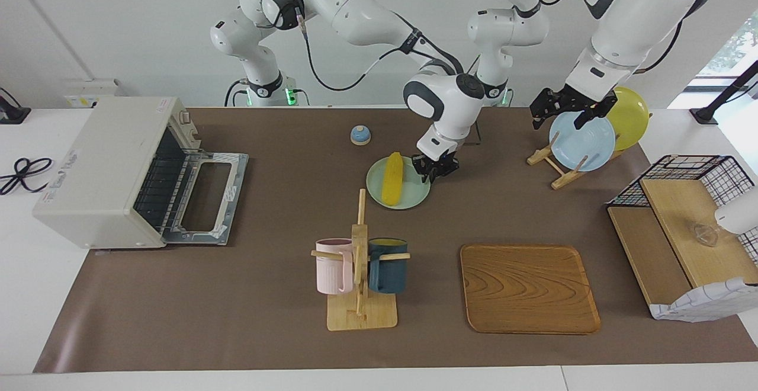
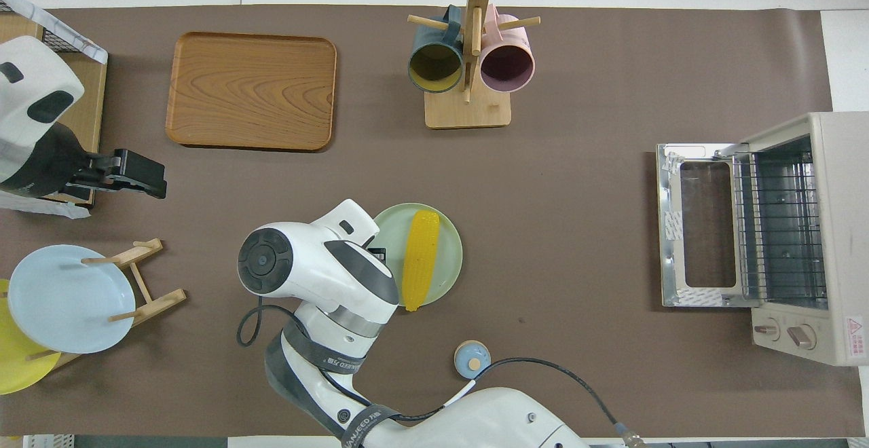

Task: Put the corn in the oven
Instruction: 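Carry the plate with corn into the open oven with the right gripper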

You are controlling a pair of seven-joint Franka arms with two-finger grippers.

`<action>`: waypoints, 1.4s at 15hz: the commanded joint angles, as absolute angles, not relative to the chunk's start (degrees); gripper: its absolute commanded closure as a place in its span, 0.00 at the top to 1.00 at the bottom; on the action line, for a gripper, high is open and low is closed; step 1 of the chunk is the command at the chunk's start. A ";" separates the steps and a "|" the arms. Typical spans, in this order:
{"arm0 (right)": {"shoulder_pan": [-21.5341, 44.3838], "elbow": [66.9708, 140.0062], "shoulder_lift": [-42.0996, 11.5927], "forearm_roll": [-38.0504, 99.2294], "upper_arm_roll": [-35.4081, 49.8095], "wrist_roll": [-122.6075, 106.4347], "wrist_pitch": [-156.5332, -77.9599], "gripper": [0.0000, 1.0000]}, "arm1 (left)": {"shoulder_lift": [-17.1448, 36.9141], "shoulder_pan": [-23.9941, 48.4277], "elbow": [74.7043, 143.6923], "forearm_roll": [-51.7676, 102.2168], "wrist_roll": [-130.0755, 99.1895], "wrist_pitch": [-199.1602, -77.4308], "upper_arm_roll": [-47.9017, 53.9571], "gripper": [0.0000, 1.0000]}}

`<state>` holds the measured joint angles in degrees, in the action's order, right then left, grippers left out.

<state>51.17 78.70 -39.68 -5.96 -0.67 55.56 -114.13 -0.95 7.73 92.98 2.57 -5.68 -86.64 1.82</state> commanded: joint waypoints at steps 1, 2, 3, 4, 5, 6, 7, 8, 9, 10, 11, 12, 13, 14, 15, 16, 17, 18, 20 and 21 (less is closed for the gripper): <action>50.54 82.96 -38.15 -4.48 -0.18 56.51 -118.47 0.16 | -1.05 7.47 92.72 1.76 -5.36 -86.66 2.02 1.00; 50.54 83.23 -38.06 -4.48 -0.18 56.43 -118.48 0.16 | -1.14 7.56 92.72 1.84 -5.36 -86.75 2.02 1.00; 50.54 83.41 -37.97 -4.48 -0.18 55.99 -118.30 0.14 | -1.14 7.47 92.72 1.76 -5.36 -86.75 2.11 1.00; 50.45 84.10 -37.62 -4.57 -0.18 55.64 -118.30 0.00 | -1.14 7.56 92.72 1.76 -5.27 -86.75 2.11 1.00; 50.45 84.11 -37.53 -4.57 -0.26 55.55 -117.69 0.00 | -1.14 7.56 92.72 1.76 -5.36 -86.75 2.11 1.00; 50.19 84.02 -37.01 -4.66 -0.26 55.20 -116.99 0.00 | -1.14 7.56 92.72 1.76 -5.27 -86.75 2.11 1.00; 49.05 84.02 -35.52 -5.01 -0.26 53.72 -114.81 0.00 | -1.14 7.65 92.72 1.76 -5.36 -86.75 2.11 1.00; 47.56 83.85 -33.85 -5.36 -0.26 50.22 -111.83 0.00 | -1.14 7.65 92.72 1.76 -5.36 -86.75 2.11 1.00; 46.59 83.67 -32.10 -5.36 -0.35 47.40 -109.19 0.00 | -1.23 7.65 92.72 1.76 -5.27 -86.49 2.11 1.00; 45.45 83.58 -30.25 -5.62 -0.44 45.02 -105.94 0.00 | -1.23 7.65 92.72 1.76 -5.36 -86.40 2.11 1.00; 44.66 83.67 -28.32 -5.97 -0.53 43.17 -102.43 0.00 | -1.32 7.65 92.72 1.76 -5.36 -86.31 2.11 1.00; 43.87 84.28 -25.95 -6.24 -0.53 41.50 -99.78 0.00 | -1.49 7.65 92.72 1.76 -5.36 -86.05 2.11 1.00; 42.73 84.98 -23.75 -6.24 -0.61 39.74 -97.23 0.00 | -1.84 7.73 92.99 1.76 -5.27 -85.96 2.11 1.00; 41.41 85.77 -21.99 -6.33 -0.62 37.73 -95.03 0.00 | -2.02 7.73 93.42 1.84 -5.36 -85.96 2.11 1.00; 39.57 86.83 -19.80 -6.33 -0.62 35.09 -93.27 0.00 | -2.37 7.73 93.69 1.85 -5.36 -85.87 2.11 1.00; 37.46 88.75 -17.43 -6.59 -0.62 32.81 -91.51 0.00 | -2.37 7.73 93.95 1.76 -5.36 -85.87 2.11 1.00; 35.27 90.86 -14.79 -7.46 -0.62 30.35 -90.45 0.00 | -2.46 7.73 94.04 1.84 -5.27 -85.96 2.11 1.00; 32.63 93.92 -11.81 -7.82 -0.62 27.97 -89.92 0.00 | -2.46 7.73 94.04 1.85 -5.27 -86.04 2.11 1.00; 29.37 98.77 -8.71 -8.00 -0.70 27.50 -89.74 0.00 | -2.46 7.73 94.04 1.76 -5.27 -86.04 2.11 1.00; 27.96 100.70 -7.14 -8.96 -0.79 27.51 -89.30 0.00 | -2.46 7.73 94.04 1.84 -5.27 -85.96 2.11 1.00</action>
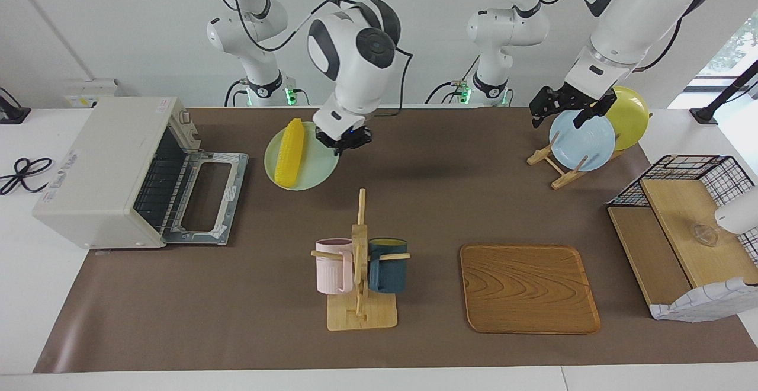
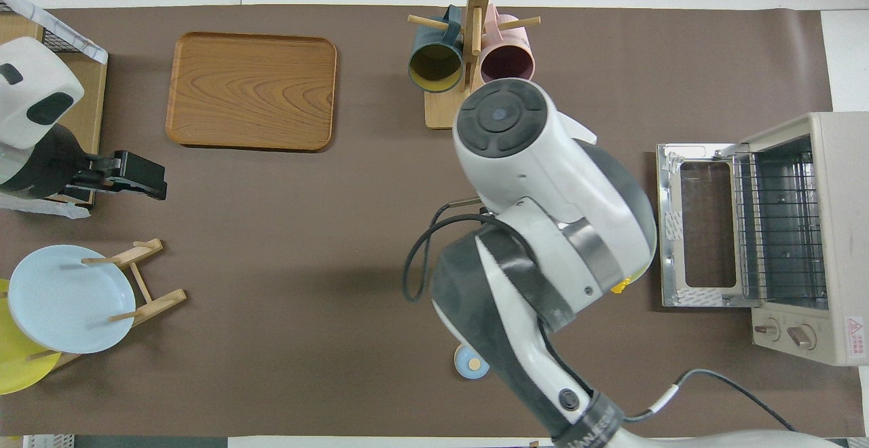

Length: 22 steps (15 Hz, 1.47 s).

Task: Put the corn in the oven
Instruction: 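Carry the plate with corn into the open oven with the right gripper, then release the plate inside the oven and pull the right gripper out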

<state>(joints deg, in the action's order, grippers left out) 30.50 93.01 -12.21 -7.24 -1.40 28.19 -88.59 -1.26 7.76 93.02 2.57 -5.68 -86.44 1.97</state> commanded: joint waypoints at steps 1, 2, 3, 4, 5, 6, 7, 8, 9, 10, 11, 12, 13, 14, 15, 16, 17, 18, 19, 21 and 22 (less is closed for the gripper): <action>26.12 101.94 -5.73 -10.01 -0.70 26.81 -89.04 0.00 | -2.46 7.73 94.04 1.85 -5.27 -85.87 2.11 1.00; 25.15 102.21 -5.54 -10.89 -0.70 26.72 -88.16 0.00 | -2.46 7.82 94.04 1.85 -5.27 -85.87 2.11 1.00; 24.09 103.26 -5.28 -12.12 -0.70 26.11 -88.15 0.00 | -2.46 7.74 94.04 1.85 -5.36 -85.96 2.11 1.00; 21.99 104.32 -4.58 -13.09 -0.70 24.19 -88.15 0.00 | -2.46 7.73 94.04 1.85 -5.27 -86.04 2.11 1.00; 20.06 104.24 -3.96 -13.18 -0.62 22.26 -87.89 0.00 | -2.46 7.65 94.04 1.85 -5.27 -86.04 2.11 1.00; 19.69 104.41 -3.78 -13.71 -0.79 21.45 -87.80 0.00 | -2.46 7.65 94.04 1.85 -5.27 -86.04 2.11 1.00; 18.64 105.11 -3.43 -15.02 -0.79 20.58 -87.80 0.00 | -2.46 7.73 94.04 1.85 -5.27 -86.04 2.11 1.00; 15.94 107.21 -2.73 -15.29 -0.79 18.74 -88.59 0.00 | -2.46 7.73 94.04 1.85 -5.27 -86.13 2.11 1.00; 13.39 109.14 -2.12 -15.47 -0.79 16.55 -90.51 0.00 | -2.46 7.73 94.04 1.85 -5.19 -86.05 2.11 1.00; 11.18 110.29 -1.94 -15.47 -0.79 14.44 -92.88 0.00 | -2.46 7.73 94.04 1.85 -5.27 -86.13 2.11 1.00; 8.90 111.26 -1.85 -15.47 -0.70 12.59 -94.64 0.00 | -2.46 7.73 94.04 1.85 -5.19 -86.05 2.11 1.00; 7.48 111.88 -1.76 -15.38 -0.70 11.44 -95.88 0.00 | -2.46 7.73 94.04 1.85 -5.27 -86.04 2.11 1.00; 7.04 112.75 -1.58 -15.47 -0.70 11.08 -97.11 0.00 | -2.46 7.73 94.04 1.76 -5.27 -86.13 2.11 1.00; 7.21 113.81 -1.06 -15.82 -0.79 11.16 -98.16 0.00 | -2.46 7.73 94.04 1.84 -5.27 -86.05 2.11 1.00; 7.56 115.12 -0.62 -17.65 -0.79 11.16 -99.65 0.00 | -2.46 7.73 94.04 1.85 -5.19 -86.04 2.11 1.00; 7.12 115.40 -0.53 -17.93 -0.70 11.08 -100.28 0.00 | -2.46 7.73 94.04 1.85 -5.27 -85.87 2.11 1.00; 6.68 115.75 -0.53 -17.93 -0.70 10.81 -100.63 0.00 | -2.46 7.73 94.04 1.85 -5.27 -85.87 2.11 1.00; 5.72 116.97 -0.27 -17.93 -0.70 9.77 -101.94 0.00 | -2.55 7.73 94.04 1.85 -5.27 -85.87 2.11 1.00; 4.23 118.20 0.08 -17.93 -0.70 8.10 -103.95 0.00 | -2.46 7.56 94.04 1.76 -5.27 -85.87 2.11 1.00; 1.33 119.79 0.35 -17.93 -0.70 4.32 -106.52 0.00 | -2.46 7.38 94.04 1.76 -5.27 -85.87 2.11 1.00; 0.97 119.97 0.35 -17.93 -0.70 3.61 -107.05 0.00 | -2.46 7.30 94.04 1.76 -5.27 -85.87 2.11 1.00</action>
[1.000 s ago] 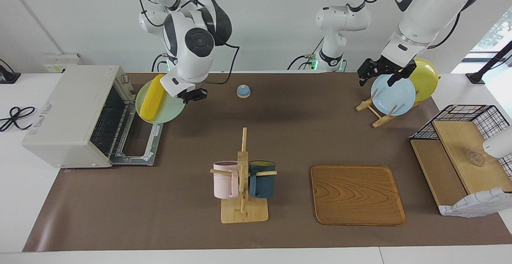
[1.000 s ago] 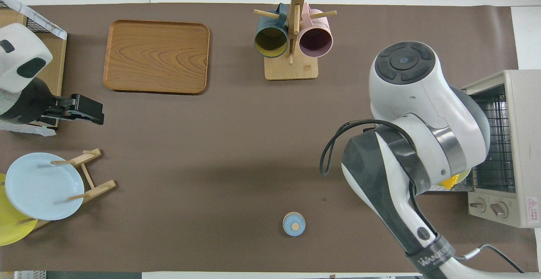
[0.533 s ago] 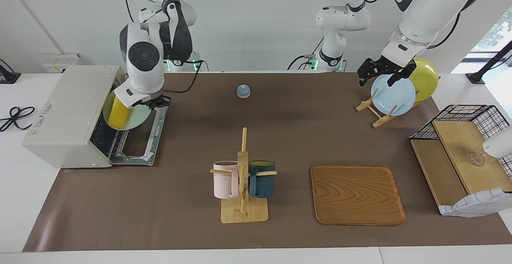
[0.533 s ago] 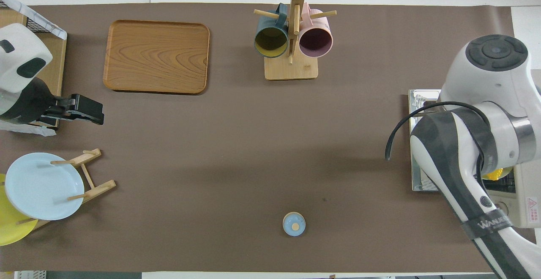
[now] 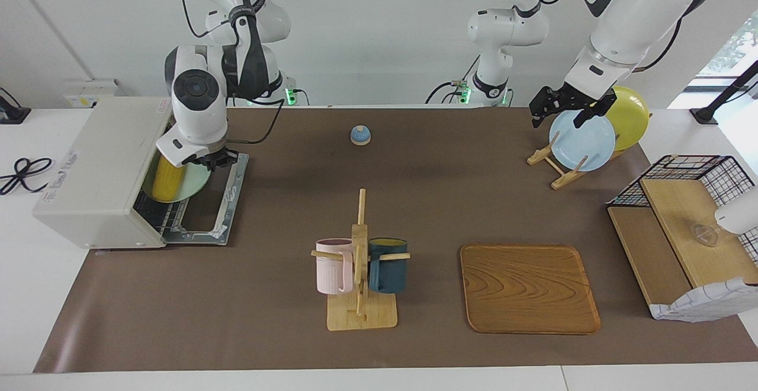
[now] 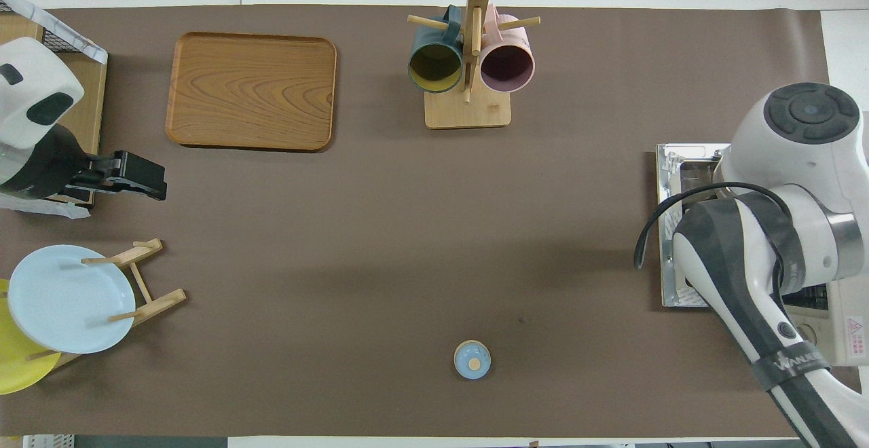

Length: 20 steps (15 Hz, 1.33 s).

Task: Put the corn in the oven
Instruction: 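Release the plate inside the oven and pull the right gripper out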

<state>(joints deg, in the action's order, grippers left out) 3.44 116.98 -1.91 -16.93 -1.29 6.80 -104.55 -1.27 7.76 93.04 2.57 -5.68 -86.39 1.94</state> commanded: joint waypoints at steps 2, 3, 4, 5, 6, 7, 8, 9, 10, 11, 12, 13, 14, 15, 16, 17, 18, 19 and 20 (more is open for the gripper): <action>-0.96 121.28 0.44 -17.93 -0.70 2.29 -109.33 0.00 | -2.46 7.12 94.04 1.76 -5.27 -85.87 2.20 1.00; -1.05 121.46 0.53 -17.93 -0.70 1.85 -109.34 0.00 | -2.46 7.12 94.04 1.76 -5.27 -85.87 2.20 1.00; -1.32 121.55 0.70 -17.93 -0.70 1.58 -109.42 0.00 | -2.46 7.12 94.04 1.76 -5.27 -85.96 2.11 1.00; -2.10 121.99 0.79 -17.84 -0.70 0.71 -109.51 0.00 | -2.46 7.12 94.04 1.76 -5.27 -85.96 2.11 1.00; -2.37 122.78 1.05 -17.75 -0.70 -0.08 -110.12 0.00 | -2.46 7.12 94.04 1.76 -5.19 -86.13 2.11 1.00; -2.72 123.57 1.40 -17.75 -0.70 -0.52 -111.17 0.00 | -2.46 7.12 94.04 1.76 -5.10 -86.13 2.11 1.00; -3.86 123.92 1.49 -17.75 -0.70 -1.66 -111.79 0.00 | -2.46 7.12 94.04 1.76 -5.18 -86.13 2.02 1.00; -4.91 124.19 1.32 -17.67 -0.70 -2.63 -112.75 0.00 | -2.46 7.12 94.04 1.76 -5.10 -86.13 2.02 1.00; -5.70 125.15 1.23 -17.67 -0.70 -3.07 -114.16 0.00 | -2.46 7.03 94.04 1.76 -5.10 -86.13 2.02 1.00; -6.58 126.20 1.32 -17.58 -0.70 -3.34 -115.56 0.00 | -2.46 7.03 94.04 1.84 -5.10 -86.13 1.93 1.00; -6.68 126.82 1.41 -17.58 -0.62 -3.34 -115.92 0.00 | -2.46 7.03 94.04 1.76 -5.10 -86.13 1.93 1.00; -6.68 126.91 1.49 -17.49 -0.62 -3.25 -115.93 0.00 | -2.46 7.03 94.04 1.76 -5.10 -86.13 1.93 1.00; -6.77 126.91 1.49 -17.23 -0.62 -3.34 -115.93 0.00 | -2.46 7.03 94.04 1.76 -5.10 -86.13 1.93 1.00; -6.85 126.91 1.49 -16.53 -0.62 -3.43 -116.01 0.00 | -2.46 7.03 94.04 1.76 -5.10 -86.13 1.93 1.00; -6.86 126.91 1.49 -15.91 -0.62 -3.43 -116.02 0.00 | -2.46 7.03 94.04 1.84 -5.10 -86.13 1.85 1.00; -6.86 126.91 1.49 -15.47 -0.70 -3.25 -116.02 0.00 | -2.46 7.03 94.04 1.76 -5.10 -86.13 1.85 1.00; -6.77 126.91 1.49 -15.03 -0.62 -3.08 -116.02 0.00 | -2.46 7.03 94.04 1.84 -5.01 -86.13 1.93 1.00; -6.77 126.91 1.49 -14.59 -0.62 -3.16 -116.02 0.14 | -2.46 7.21 94.04 1.76 -5.10 -86.13 1.93 1.00; -6.77 126.91 1.41 -14.15 -0.70 -3.25 -116.02 0.33 | -2.46 7.21 94.04 1.76 -5.10 -86.13 1.93 1.00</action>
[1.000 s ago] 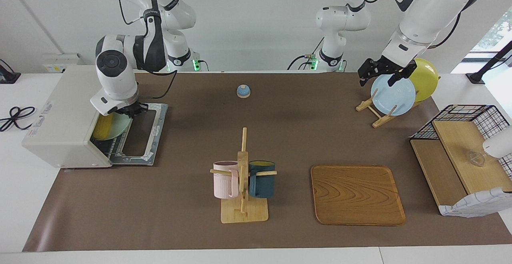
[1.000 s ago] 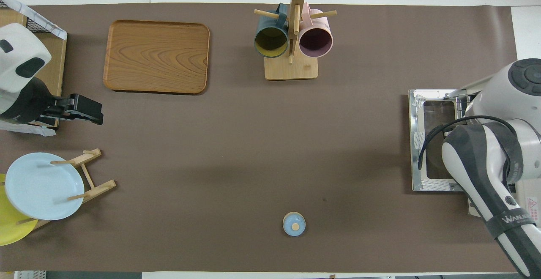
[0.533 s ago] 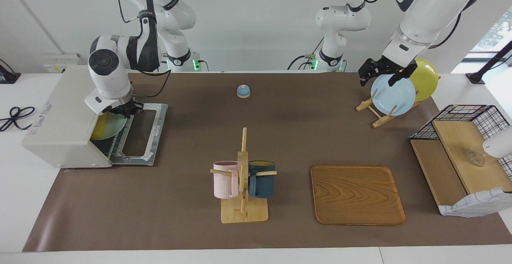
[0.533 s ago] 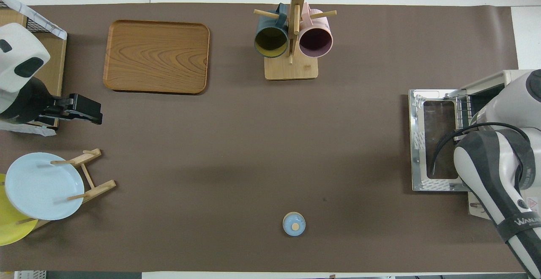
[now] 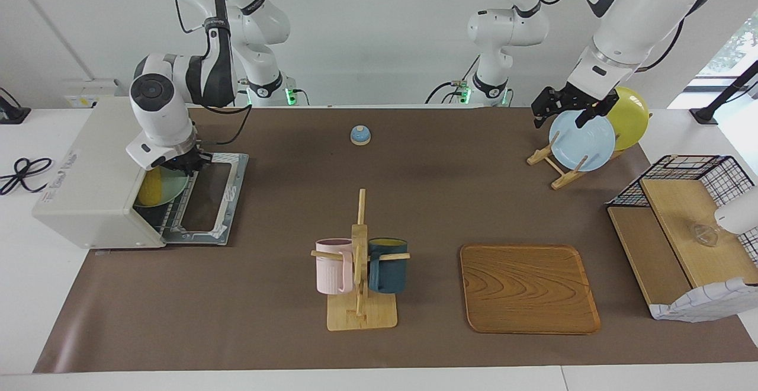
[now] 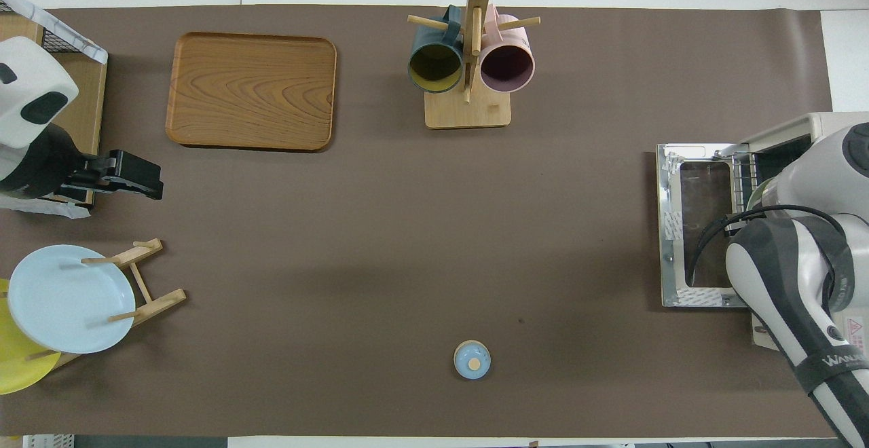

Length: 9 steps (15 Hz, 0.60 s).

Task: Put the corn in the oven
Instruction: 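Release the plate inside the oven and pull the right gripper out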

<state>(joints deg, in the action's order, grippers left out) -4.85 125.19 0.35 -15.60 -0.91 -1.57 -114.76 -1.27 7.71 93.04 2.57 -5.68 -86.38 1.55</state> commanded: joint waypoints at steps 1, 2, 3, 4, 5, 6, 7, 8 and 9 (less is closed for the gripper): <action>-6.77 126.83 1.41 -14.06 -0.62 -3.25 -116.10 0.42 | -2.46 7.12 94.04 1.76 -5.10 -86.13 1.93 1.00; -6.77 126.74 1.41 -13.98 -0.62 -3.25 -116.10 0.53 | -2.46 7.03 94.04 1.76 -5.10 -86.13 1.85 1.00; -6.77 126.65 1.32 -12.41 -0.62 -3.34 -116.10 0.54 | -2.46 6.94 94.04 1.76 -5.10 -86.13 1.67 1.00; -6.07 126.13 1.06 -9.52 -0.53 -3.17 -116.10 0.55 | -2.46 6.94 94.04 1.76 -5.10 -86.05 1.58 1.00; -4.50 124.47 0.88 -6.88 0.08 -2.82 -114.54 0.55 | -2.46 6.94 94.04 1.76 -5.10 -86.13 1.58 1.00; -1.70 121.93 0.79 -6.42 0.17 -2.64 -110.35 0.55 | -2.46 6.94 94.04 1.76 -5.10 -86.13 1.58 1.00; -0.45 117.99 0.36 -5.98 0.18 -2.29 -105.78 0.55 | -2.46 6.94 94.04 1.76 -5.10 -86.13 1.58 1.00; 0.26 114.47 -0.26 -5.98 0.35 -2.20 -102.77 0.55 | -2.46 7.03 94.04 1.76 -5.10 -86.13 1.58 1.00; 2.18 112.08 -0.35 -5.89 0.35 -2.02 -100.83 0.56 | -2.46 7.03 94.04 1.76 -5.10 -86.13 1.67 1.00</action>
<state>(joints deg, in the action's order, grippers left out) 0.02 118.59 0.40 -7.24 0.06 -1.71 -106.38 -1.28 7.64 93.04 2.57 -5.68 -86.38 1.25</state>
